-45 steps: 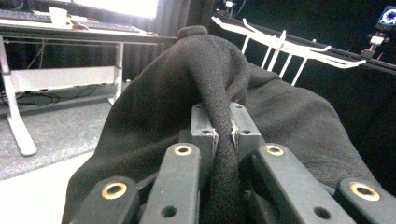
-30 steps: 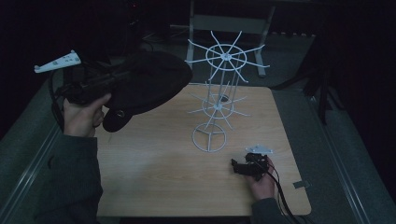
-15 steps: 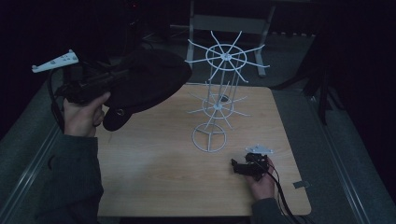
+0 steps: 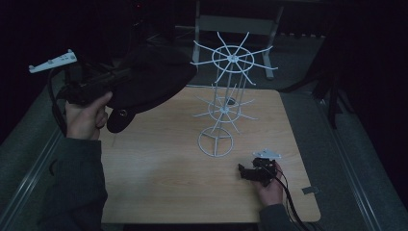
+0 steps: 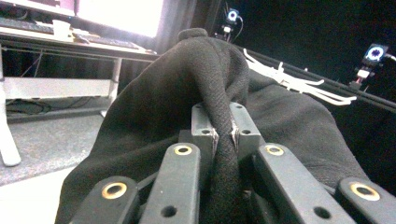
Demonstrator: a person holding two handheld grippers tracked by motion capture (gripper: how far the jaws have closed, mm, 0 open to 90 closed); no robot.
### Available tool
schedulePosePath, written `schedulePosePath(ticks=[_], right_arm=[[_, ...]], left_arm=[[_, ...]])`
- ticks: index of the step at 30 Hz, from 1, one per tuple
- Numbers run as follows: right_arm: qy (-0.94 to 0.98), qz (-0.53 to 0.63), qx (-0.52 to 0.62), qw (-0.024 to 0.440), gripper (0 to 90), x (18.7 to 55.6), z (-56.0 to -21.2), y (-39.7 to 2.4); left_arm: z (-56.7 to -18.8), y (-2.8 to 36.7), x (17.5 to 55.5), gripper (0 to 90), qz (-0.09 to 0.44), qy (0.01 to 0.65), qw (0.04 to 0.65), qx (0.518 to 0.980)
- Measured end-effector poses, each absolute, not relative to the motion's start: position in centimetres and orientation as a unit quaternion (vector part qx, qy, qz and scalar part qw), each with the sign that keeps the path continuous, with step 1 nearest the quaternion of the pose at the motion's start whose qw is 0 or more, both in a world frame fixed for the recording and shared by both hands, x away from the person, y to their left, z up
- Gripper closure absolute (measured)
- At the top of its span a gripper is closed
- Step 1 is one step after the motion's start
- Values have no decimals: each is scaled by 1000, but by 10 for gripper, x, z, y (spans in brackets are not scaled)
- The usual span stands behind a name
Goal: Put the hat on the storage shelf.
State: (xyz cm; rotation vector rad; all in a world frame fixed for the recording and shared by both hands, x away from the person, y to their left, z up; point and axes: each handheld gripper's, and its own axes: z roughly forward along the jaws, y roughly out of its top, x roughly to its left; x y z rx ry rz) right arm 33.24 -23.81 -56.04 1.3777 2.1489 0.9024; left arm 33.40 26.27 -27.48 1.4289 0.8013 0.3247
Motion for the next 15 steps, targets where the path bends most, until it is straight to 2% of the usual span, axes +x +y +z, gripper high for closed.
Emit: schedulePosePath(ticks=[15], right_arm=[[775, 326, 497, 215, 112, 332, -560, -238]], left_arm=[[-274, 267, 334, 843, 148, 367, 686, 611]])
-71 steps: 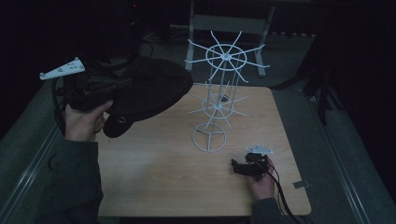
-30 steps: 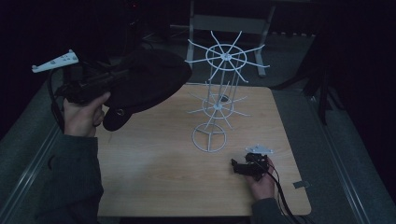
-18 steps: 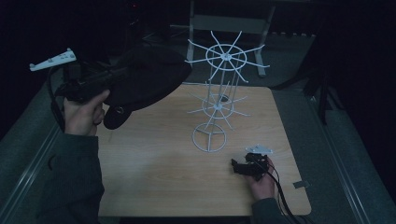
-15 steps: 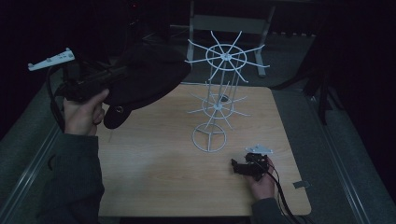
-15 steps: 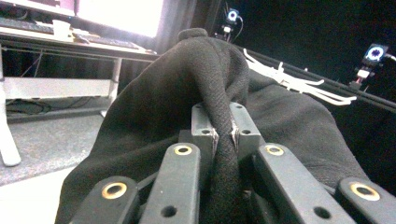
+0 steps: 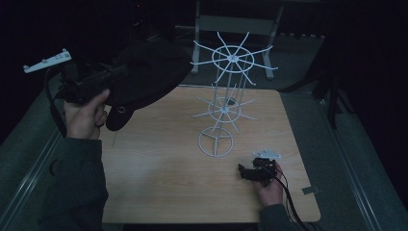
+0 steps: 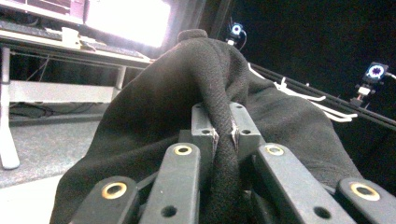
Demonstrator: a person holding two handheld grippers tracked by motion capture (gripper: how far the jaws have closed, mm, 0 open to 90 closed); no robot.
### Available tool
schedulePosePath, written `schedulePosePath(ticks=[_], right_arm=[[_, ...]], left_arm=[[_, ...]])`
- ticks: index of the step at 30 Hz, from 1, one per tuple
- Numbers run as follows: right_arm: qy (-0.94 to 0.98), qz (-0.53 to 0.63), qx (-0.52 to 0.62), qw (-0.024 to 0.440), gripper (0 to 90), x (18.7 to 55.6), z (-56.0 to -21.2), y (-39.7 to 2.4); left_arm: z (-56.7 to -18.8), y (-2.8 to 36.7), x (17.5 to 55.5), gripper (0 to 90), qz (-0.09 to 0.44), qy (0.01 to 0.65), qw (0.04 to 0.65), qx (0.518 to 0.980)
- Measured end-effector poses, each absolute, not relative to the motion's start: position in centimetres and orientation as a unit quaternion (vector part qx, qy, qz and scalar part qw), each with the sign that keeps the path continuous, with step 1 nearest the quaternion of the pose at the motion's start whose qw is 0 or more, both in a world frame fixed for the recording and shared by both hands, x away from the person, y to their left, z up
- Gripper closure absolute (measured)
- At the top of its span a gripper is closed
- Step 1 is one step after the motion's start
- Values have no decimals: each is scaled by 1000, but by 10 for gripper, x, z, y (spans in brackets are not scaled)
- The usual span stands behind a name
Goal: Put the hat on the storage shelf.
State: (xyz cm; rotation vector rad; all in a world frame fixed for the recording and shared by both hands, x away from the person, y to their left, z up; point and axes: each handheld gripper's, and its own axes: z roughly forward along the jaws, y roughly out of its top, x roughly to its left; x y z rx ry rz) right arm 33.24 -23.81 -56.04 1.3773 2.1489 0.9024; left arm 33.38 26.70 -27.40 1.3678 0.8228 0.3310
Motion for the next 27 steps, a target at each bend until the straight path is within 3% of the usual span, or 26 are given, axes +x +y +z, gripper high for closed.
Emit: schedulePosePath(ticks=[27], right_arm=[[775, 326, 497, 216, 113, 332, -560, -238]], left_arm=[[-270, 265, 331, 843, 147, 371, 718, 570]])
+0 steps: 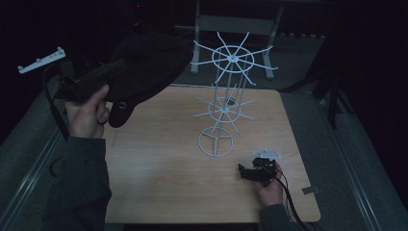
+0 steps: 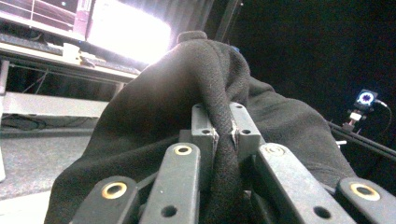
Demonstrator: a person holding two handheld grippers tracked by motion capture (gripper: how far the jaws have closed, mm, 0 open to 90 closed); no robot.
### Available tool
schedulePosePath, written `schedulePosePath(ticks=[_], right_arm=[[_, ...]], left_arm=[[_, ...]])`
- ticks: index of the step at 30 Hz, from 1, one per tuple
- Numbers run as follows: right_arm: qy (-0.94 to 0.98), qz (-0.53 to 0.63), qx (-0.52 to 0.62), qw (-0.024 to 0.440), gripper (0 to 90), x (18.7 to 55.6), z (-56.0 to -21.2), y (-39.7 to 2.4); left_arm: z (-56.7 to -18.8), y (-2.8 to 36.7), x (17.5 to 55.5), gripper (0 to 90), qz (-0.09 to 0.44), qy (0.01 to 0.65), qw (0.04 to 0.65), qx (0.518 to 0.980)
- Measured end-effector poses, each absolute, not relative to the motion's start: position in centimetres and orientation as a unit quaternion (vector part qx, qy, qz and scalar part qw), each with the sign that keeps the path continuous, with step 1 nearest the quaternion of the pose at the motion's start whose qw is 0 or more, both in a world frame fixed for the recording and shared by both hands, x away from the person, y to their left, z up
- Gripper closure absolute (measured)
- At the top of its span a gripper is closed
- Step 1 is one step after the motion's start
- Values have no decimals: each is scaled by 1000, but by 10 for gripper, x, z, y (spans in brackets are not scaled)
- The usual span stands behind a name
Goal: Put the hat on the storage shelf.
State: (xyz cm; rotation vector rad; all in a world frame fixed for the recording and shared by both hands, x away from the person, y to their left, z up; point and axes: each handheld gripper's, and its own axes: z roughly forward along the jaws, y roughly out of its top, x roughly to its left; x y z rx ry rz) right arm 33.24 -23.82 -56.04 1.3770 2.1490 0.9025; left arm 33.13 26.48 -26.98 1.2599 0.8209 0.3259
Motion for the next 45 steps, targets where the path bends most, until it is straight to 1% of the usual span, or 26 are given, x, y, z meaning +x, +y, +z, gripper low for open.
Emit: schedulePosePath(ticks=[26, 45], right_arm=[[776, 325, 496, 216, 113, 332, -560, -238], [776, 325, 496, 215, 113, 332, -560, -238]], left_arm=[[-266, 261, 328, 843, 139, 360, 745, 545], [-264, 248, 329, 842, 130, 341, 744, 560]])
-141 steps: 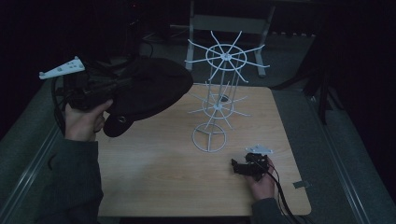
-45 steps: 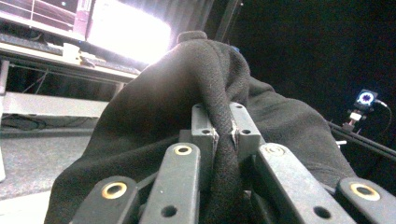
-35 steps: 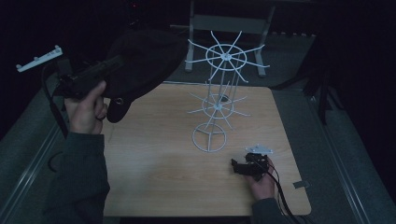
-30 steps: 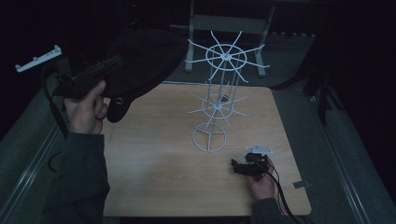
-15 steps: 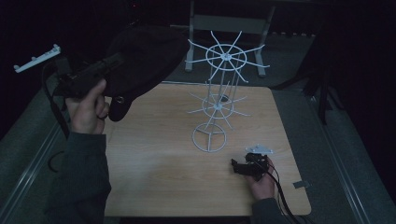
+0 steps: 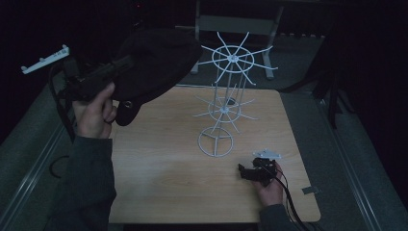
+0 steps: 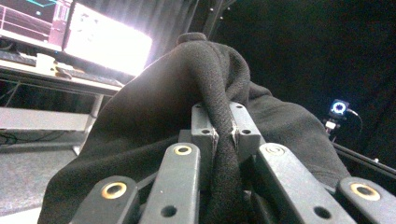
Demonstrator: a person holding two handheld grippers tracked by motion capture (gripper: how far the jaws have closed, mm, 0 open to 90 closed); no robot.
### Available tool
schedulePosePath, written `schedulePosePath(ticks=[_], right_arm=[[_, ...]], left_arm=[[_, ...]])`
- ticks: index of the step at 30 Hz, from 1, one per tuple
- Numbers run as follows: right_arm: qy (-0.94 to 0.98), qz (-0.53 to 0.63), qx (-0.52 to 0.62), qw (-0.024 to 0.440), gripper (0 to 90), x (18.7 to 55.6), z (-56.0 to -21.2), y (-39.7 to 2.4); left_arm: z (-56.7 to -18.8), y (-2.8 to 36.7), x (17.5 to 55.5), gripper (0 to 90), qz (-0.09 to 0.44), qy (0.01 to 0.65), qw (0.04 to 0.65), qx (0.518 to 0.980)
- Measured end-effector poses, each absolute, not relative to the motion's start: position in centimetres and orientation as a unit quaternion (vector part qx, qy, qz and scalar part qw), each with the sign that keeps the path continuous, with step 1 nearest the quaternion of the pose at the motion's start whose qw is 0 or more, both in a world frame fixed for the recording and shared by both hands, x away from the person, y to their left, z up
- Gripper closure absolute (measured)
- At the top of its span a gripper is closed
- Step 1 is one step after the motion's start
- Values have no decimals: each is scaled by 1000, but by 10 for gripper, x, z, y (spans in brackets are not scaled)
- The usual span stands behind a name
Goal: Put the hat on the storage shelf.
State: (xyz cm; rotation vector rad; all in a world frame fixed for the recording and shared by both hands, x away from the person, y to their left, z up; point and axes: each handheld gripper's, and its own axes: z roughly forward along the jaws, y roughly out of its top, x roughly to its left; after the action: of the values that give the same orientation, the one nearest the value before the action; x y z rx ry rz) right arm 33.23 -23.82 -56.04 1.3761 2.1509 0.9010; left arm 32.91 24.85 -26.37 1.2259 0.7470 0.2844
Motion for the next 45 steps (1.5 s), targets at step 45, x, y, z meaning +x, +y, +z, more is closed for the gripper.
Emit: schedulePosePath(ticks=[45], right_arm=[[775, 325, 497, 215, 112, 332, -560, -238]], left_arm=[[-299, 203, 349, 766, 94, 336, 650, 676]])
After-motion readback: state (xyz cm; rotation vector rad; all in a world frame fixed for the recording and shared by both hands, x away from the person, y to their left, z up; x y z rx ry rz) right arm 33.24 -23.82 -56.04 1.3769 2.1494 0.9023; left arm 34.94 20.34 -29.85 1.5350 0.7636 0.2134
